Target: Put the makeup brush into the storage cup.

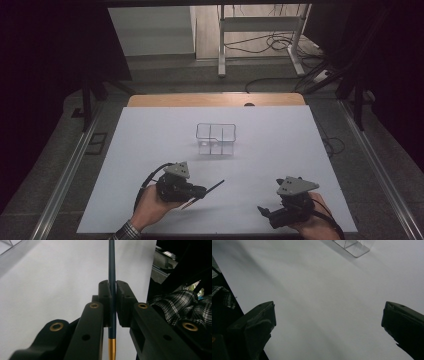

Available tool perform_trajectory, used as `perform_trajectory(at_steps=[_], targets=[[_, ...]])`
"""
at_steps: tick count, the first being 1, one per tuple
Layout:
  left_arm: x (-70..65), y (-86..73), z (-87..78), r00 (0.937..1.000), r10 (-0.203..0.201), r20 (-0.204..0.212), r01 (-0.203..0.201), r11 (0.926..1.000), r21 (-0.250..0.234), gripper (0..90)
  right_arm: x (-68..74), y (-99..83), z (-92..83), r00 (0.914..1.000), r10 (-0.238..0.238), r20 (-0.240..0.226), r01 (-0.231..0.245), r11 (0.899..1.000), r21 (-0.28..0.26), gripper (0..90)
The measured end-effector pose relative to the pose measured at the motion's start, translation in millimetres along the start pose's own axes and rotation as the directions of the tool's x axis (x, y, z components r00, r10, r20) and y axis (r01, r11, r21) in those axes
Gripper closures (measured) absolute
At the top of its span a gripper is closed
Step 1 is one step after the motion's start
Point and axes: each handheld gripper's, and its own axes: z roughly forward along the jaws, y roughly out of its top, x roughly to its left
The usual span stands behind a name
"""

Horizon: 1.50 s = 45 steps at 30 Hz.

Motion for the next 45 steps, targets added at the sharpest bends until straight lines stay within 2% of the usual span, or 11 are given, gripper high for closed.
perform_trajectory(at_steps=[5, 11, 19, 24, 32, 35, 36, 37, 38, 44, 45], targets=[[-0.1, 1.6, 1.2, 1.0000, -0.007, 0.007, 0.007, 1.0000, 0.005, 84.1, 2.6, 4.2, 2.6, 0.9999, -0.009, -0.013, 0.009, 1.000, 0.012, 0.0], [-0.1, 4.6, 3.4, 0.9999, -0.003, 0.014, 0.003, 0.9999, 0.015, 84.1, 9.4, 12.0, 8.4, 0.9975, -0.066, -0.026, 0.067, 0.997, 0.039, 0.0], [0.0, 9.6, 7.9, 0.9997, 0.002, 0.024, -0.003, 0.9993, 0.037, 84.1, 15.9, 23.3, 12.6, 0.9895, -0.143, -0.021, 0.144, 0.989, 0.045, 9.9], [0.7, 13.4, 11.4, 0.9994, 0.006, 0.033, -0.008, 0.9983, 0.057, 84.1, 19.9, 29.4, 17.3, 0.9766, -0.214, -0.014, 0.215, 0.975, 0.055, 17.2], [0.7, 19.7, 18.7, 0.9987, 0.011, 0.050, -0.016, 0.9951, 0.097, 84.1, 25.3, 40.7, 24.7, 0.9575, -0.287, -0.023, 0.288, 0.956, 0.052, 27.9], [1.8, 22.1, 19.9, 0.9981, 0.025, 0.056, -0.032, 0.9918, 0.124, 84.1, 29.3, 47.2, 30.2, 0.9401, -0.339, -0.034, 0.341, 0.939, 0.054, 32.5], [0.7, 22.3, 21.1, 0.9982, 0.009, 0.060, -0.016, 0.9933, 0.114, 84.1, 29.3, 47.2, 30.2, 0.9401, -0.339, -0.034, 0.341, 0.939, 0.054, 32.5], [0.4, 23.0, 21.8, 0.9980, 0.006, 0.063, -0.013, 0.9928, 0.119, 84.1, 31.7, 49.1, 32.8, 0.9339, -0.355, -0.039, 0.357, 0.932, 0.065, 34.2], [0.6, 23.8, 22.4, 0.9980, 0.011, 0.063, -0.019, 0.9914, 0.129, 84.1, 31.7, 49.1, 32.8, 0.9339, -0.355, -0.039, 0.357, 0.932, 0.065, 34.2], [0.2, 26.2, 27.1, 0.9967, 0.010, 0.081, -0.023, 0.9861, 0.165, 84.1, 37.9, 54.9, 43.0, 0.9122, -0.402, -0.078, 0.408, 0.909, 0.082, 40.8], [1.0, 26.9, 27.4, 0.9962, 0.024, 0.084, -0.039, 0.9826, 0.182, 84.1, 37.9, 54.9, 43.0, 0.9122, -0.402, -0.078, 0.408, 0.909, 0.082, 40.8]])
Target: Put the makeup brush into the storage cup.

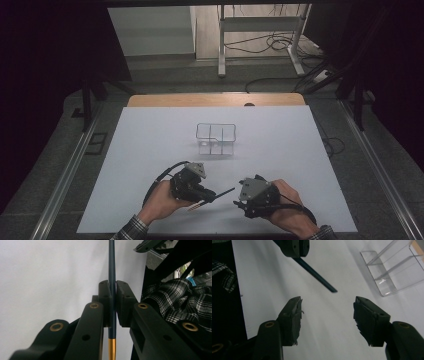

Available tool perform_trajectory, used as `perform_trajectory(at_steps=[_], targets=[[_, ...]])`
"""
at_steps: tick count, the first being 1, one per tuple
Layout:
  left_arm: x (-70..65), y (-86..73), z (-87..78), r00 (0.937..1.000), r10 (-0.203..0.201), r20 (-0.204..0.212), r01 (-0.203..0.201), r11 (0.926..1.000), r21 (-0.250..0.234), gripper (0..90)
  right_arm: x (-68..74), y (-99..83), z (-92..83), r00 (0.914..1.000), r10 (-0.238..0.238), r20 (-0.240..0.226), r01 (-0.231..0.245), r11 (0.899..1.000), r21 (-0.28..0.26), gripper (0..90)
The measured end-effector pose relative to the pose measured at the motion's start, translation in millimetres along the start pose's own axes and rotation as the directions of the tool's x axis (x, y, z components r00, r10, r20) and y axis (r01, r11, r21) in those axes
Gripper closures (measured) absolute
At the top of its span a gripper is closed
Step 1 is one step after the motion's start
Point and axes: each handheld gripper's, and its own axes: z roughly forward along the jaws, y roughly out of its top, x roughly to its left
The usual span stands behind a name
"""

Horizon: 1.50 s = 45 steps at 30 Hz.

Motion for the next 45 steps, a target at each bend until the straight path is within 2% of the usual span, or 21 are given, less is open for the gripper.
perform_trajectory(at_steps=[10, 11, 18, 19, 20, 22, 26, 27, 29, 30, 31, 32, 33, 34, 35, 36, 37, 39, 40, 41, 45], targets=[[-1.8, 6.9, 6.9, 0.9993, 0.031, 0.021, -0.032, 0.9982, 0.050, 84.1, 3.9, 9.0, 11.0, 0.9966, -0.076, -0.032, 0.076, 0.997, 0.006, 51.3], [-3.9, 6.9, 8.8, 0.9998, 0.004, 0.022, -0.004, 0.9996, 0.028, 84.1, 4.6, 9.3, 12.1, 0.9962, -0.078, -0.037, 0.079, 0.997, 0.005, 52.6], [-3.2, 8.9, 9.7, 0.9988, 0.034, 0.037, -0.036, 0.9965, 0.076, 84.1, 8.5, 12.1, 19.6, 0.9876, -0.130, -0.088, 0.132, 0.991, 0.021, 59.1], [-5.1, 8.8, 11.4, 0.9992, 0.010, 0.039, -0.012, 0.9982, 0.058, 84.1, 8.5, 12.1, 19.6, 0.9876, -0.130, -0.088, 0.132, 0.991, 0.021, 59.1], [-3.5, 9.3, 10.1, 0.9984, 0.038, 0.042, -0.041, 0.9958, 0.081, 84.1, 9.0, 12.8, 20.9, 0.9852, -0.142, -0.095, 0.146, 0.989, 0.029, 61.7], [-5.8, 9.6, 11.4, 0.9990, 0.014, 0.043, -0.017, 0.9979, 0.063, 84.1, 9.3, 12.6, 22.2, 0.9836, -0.148, -0.103, 0.152, 0.988, 0.027, 63.1], [-6.7, 9.8, 12.5, 0.9987, 0.016, 0.048, -0.019, 0.9981, 0.059, 84.0, 9.8, 13.0, 23.1, 0.9790, -0.169, -0.114, 0.174, 0.984, 0.036, 72.3], [-4.6, 10.3, 11.0, 0.9975, 0.048, 0.052, -0.052, 0.9951, 0.084, 84.0, 9.8, 13.0, 23.1, 0.9790, -0.169, -0.114, 0.174, 0.984, 0.036, 72.3], [-6.9, 9.9, 11.9, 0.9987, 0.019, 0.046, -0.022, 0.9982, 0.056, 83.8, 9.9, 12.7, 23.4, 0.9771, -0.171, -0.126, 0.178, 0.983, 0.042, 75.2], [-6.5, 9.9, 10.8, 0.9988, 0.024, 0.042, -0.026, 0.9983, 0.051, 83.4, 9.7, 12.5, 23.8, 0.9741, -0.178, -0.140, 0.186, 0.981, 0.048, 77.4], [-6.6, 9.9, 8.8, 0.9994, 0.025, 0.023, -0.026, 0.9990, 0.036, 80.8, 10.8, 11.8, 25.1, 0.9679, -0.177, -0.179, 0.189, 0.981, 0.052, 84.3], [-4.7, 9.6, 2.6, 0.9992, 0.038, -0.009, -0.038, 0.9992, 0.010, 79.5, 11.8, 11.9, 25.1, 0.9675, -0.173, -0.184, 0.185, 0.981, 0.050, 84.8], [-4.7, 9.6, 2.6, 0.9992, 0.038, -0.009, -0.038, 0.9992, 0.010, 72.4, 12.1, 12.2, 25.4, 0.9682, -0.161, -0.192, 0.174, 0.983, 0.055, 85.0], [-5.2, 9.3, -0.2, 0.9985, 0.036, -0.040, -0.036, 0.9993, -0.006, 65.3, 12.0, 12.2, 25.0, 0.9704, -0.148, -0.191, 0.163, 0.985, 0.064, 85.0], [-4.9, 8.9, -4.0, 0.9964, 0.042, -0.073, -0.043, 0.9990, -0.015, 65.3, 12.0, 12.2, 25.0, 0.9704, -0.148, -0.191, 0.163, 0.985, 0.064, 85.0], [-4.5, 8.1, -7.3, 0.9951, 0.037, -0.091, -0.040, 0.9986, -0.035, 55.2, 9.7, 11.0, 23.7, 0.9746, -0.128, -0.184, 0.143, 0.987, 0.074, 85.1], [-5.1, 7.3, -10.1, 0.9938, 0.022, -0.109, -0.029, 0.9979, -0.058, 55.2, 9.7, 11.0, 23.7, 0.9746, -0.128, -0.184, 0.143, 0.987, 0.074, 85.1], [-5.4, 4.4, -17.7, 0.9878, 0.003, -0.155, -0.019, 0.9946, -0.102, 43.0, 6.7, 7.7, 24.9, 0.9761, -0.101, -0.192, 0.117, 0.990, 0.075, 85.1], [-5.4, 4.4, -17.7, 0.9878, 0.003, -0.155, -0.019, 0.9946, -0.102, 39.4, 6.7, 7.7, 24.9, 0.9761, -0.101, -0.192, 0.117, 0.990, 0.075, 85.1], [-5.0, 2.6, -20.9, 0.9848, -0.001, -0.174, -0.019, 0.9928, -0.118, 39.4, 5.7, 7.0, 24.4, 0.9784, -0.093, -0.184, 0.109, 0.991, 0.076, 85.1], [-4.1, -3.9, -28.5, 0.9754, -0.030, -0.218, -0.005, 0.9871, -0.160, 24.2, 1.6, 4.3, 22.4, 0.9832, -0.052, -0.175, 0.066, 0.995, 0.078, 85.1]])
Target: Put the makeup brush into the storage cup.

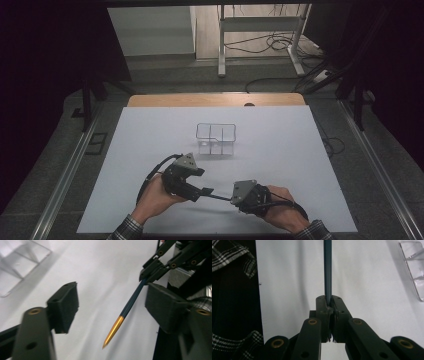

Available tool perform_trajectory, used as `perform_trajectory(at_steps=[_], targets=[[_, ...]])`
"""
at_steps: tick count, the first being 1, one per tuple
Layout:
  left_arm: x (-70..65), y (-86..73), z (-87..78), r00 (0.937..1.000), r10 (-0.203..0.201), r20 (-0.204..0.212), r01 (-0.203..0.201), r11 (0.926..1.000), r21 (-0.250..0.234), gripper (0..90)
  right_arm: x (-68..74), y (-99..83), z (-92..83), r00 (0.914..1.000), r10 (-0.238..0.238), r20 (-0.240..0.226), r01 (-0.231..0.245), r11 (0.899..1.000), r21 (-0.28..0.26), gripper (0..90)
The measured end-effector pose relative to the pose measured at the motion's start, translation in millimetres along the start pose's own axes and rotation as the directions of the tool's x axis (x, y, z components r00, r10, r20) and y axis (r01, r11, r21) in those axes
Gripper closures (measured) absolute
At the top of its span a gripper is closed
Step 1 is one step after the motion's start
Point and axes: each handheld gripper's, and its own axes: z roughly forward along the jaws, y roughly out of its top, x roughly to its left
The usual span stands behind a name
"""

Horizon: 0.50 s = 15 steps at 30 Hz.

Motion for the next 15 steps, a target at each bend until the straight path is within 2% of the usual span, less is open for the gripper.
perform_trajectory(at_steps=[5, 8, 9, 12, 13, 15], targets=[[3.1, -8.6, -10.2, 0.9975, -0.045, -0.054, 0.043, 0.9981, -0.044, 17.2, -2.4, -3.1, -1.6, 0.9995, 0.030, 0.007, -0.030, 1.000, -0.003, 85.1], [2.7, -12.0, -17.2, 0.9937, -0.075, -0.083, 0.069, 0.9949, -0.073, 13.1, -3.4, -4.8, -3.7, 0.9988, 0.046, 0.014, -0.046, 0.999, -0.001, 85.1], [2.5, -14.3, -21.6, 0.9907, -0.090, -0.102, 0.080, 0.9922, -0.095, 10.6, -3.6, -6.0, -4.7, 0.9979, 0.061, 0.020, -0.061, 0.998, -0.002, 85.2], [2.7, -16.4, -24.6, 0.9889, -0.098, -0.112, 0.086, 0.9905, -0.108, 8.7, -4.5, -7.7, -5.3, 0.9967, 0.079, 0.019, -0.079, 0.997, -0.005, 85.1], [2.4, -18.9, -27.6, 0.9859, -0.111, -0.125, 0.095, 0.9874, -0.126, 7.1, -5.9, -9.6, -5.6, 0.9952, 0.096, 0.019, -0.096, 0.995, -0.004, 85.2], [2.7, -20.1, -29.1, 0.9855, -0.115, -0.124, 0.098, 0.9858, -0.136, 7.0, -7.1, -11.0, -7.0, 0.9936, 0.111, 0.018, -0.111, 0.994, -0.010, 85.2]])
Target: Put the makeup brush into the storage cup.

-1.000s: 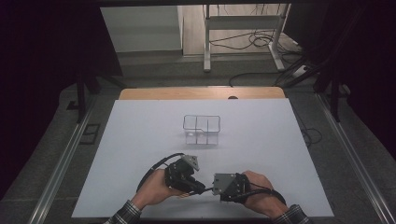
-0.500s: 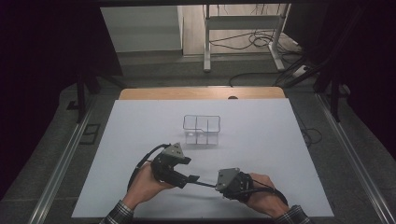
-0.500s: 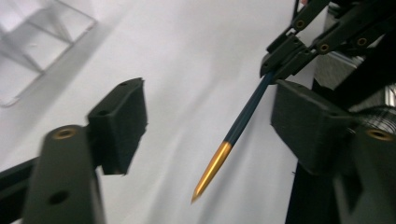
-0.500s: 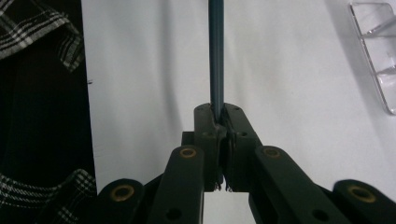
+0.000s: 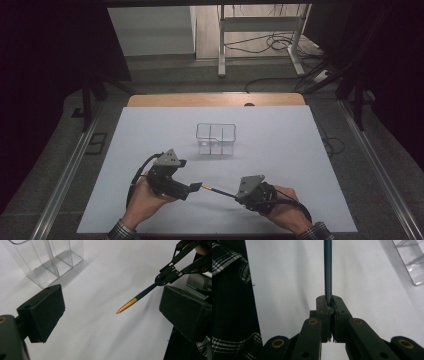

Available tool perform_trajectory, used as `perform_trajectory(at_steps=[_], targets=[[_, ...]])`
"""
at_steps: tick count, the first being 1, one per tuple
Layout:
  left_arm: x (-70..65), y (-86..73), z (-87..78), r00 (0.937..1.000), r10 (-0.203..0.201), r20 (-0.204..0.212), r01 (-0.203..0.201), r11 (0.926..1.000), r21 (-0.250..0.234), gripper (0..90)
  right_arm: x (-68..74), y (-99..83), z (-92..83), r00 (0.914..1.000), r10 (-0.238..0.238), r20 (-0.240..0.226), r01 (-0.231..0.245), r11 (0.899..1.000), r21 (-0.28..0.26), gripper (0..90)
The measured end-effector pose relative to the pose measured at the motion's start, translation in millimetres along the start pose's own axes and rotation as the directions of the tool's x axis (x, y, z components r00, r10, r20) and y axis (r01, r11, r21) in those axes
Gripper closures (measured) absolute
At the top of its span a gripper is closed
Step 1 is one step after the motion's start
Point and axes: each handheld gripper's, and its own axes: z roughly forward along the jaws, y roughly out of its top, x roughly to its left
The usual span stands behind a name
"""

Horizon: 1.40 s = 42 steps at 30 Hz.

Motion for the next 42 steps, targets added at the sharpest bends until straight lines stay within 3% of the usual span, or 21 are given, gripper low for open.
perform_trajectory(at_steps=[3, 4, 12, 16, 23, 25, 30, 35, 36, 39, 40, 42], targets=[[1.1, -3.1, -3.8, 0.9995, -0.031, -0.006, 0.030, 0.9988, -0.038, 7.0, -1.8, -1.1, -2.4, 0.9996, 0.027, 0.000, -0.027, 1.000, -0.015, 85.1], [1.4, -4.9, -5.0, 0.9988, -0.048, -0.006, 0.048, 0.9975, -0.051, 7.4, -3.9, -2.3, -4.3, 0.9984, 0.056, -0.002, -0.056, 0.998, -0.032, 85.1], [4.6, -9.9, -4.1, 0.9918, -0.127, -0.004, 0.127, 0.9891, -0.075, 7.0, -8.4, -7.2, -10.6, 0.9890, 0.148, -0.006, -0.147, 0.984, -0.101, 85.1], [4.9, -10.8, -3.0, 0.9864, -0.161, 0.034, 0.164, 0.9806, -0.107, 10.3, -9.4, -9.5, -14.1, 0.9808, 0.195, 0.005, -0.192, 0.969, -0.156, 85.1], [3.2, -9.8, 6.4, 0.9696, -0.207, 0.130, 0.226, 0.9613, -0.157, 17.6, -7.4, -8.0, -16.0, 0.9704, 0.242, -0.002, -0.236, 0.946, -0.223, 85.1], [3.0, -10.0, 10.2, 0.9609, -0.228, 0.157, 0.254, 0.9522, -0.170, 20.1, -6.6, -7.6, -16.0, 0.9671, 0.254, 0.000, -0.247, 0.940, -0.233, 85.1], [3.4, -10.4, 19.4, 0.9283, -0.288, 0.235, 0.335, 0.9224, -0.192, 27.5, -4.8, -6.3, -15.5, 0.9635, 0.268, 0.003, -0.258, 0.931, -0.258, 85.1], [1.9, -9.4, 27.4, 0.9067, -0.315, 0.281, 0.376, 0.9043, -0.202, 35.0, -1.5, -3.6, -14.1, 0.9606, 0.278, 0.007, -0.265, 0.924, -0.274, 85.1], [1.8, -9.6, 29.0, 0.8992, -0.322, 0.296, 0.389, 0.8989, -0.202, 38.4, -0.5, -2.6, -13.6, 0.9598, 0.280, 0.010, -0.266, 0.922, -0.281, 85.1], [1.9, -10.4, 32.4, 0.8867, -0.342, 0.311, 0.413, 0.8878, -0.202, 43.0, 0.1, -1.8, -13.2, 0.9584, 0.285, 0.009, -0.271, 0.919, -0.286, 85.1], [2.1, -10.9, 33.4, 0.8796, -0.353, 0.318, 0.427, 0.8813, -0.202, 46.9, 0.9, -1.0, -12.7, 0.9570, 0.290, 0.009, -0.275, 0.916, -0.294, 85.1], [3.0, -11.3, 34.8, 0.8718, -0.358, 0.335, 0.437, 0.8772, -0.200, 49.1, 1.1, -0.7, -12.6, 0.9568, 0.291, 0.009, -0.275, 0.915, -0.296, 85.1]])
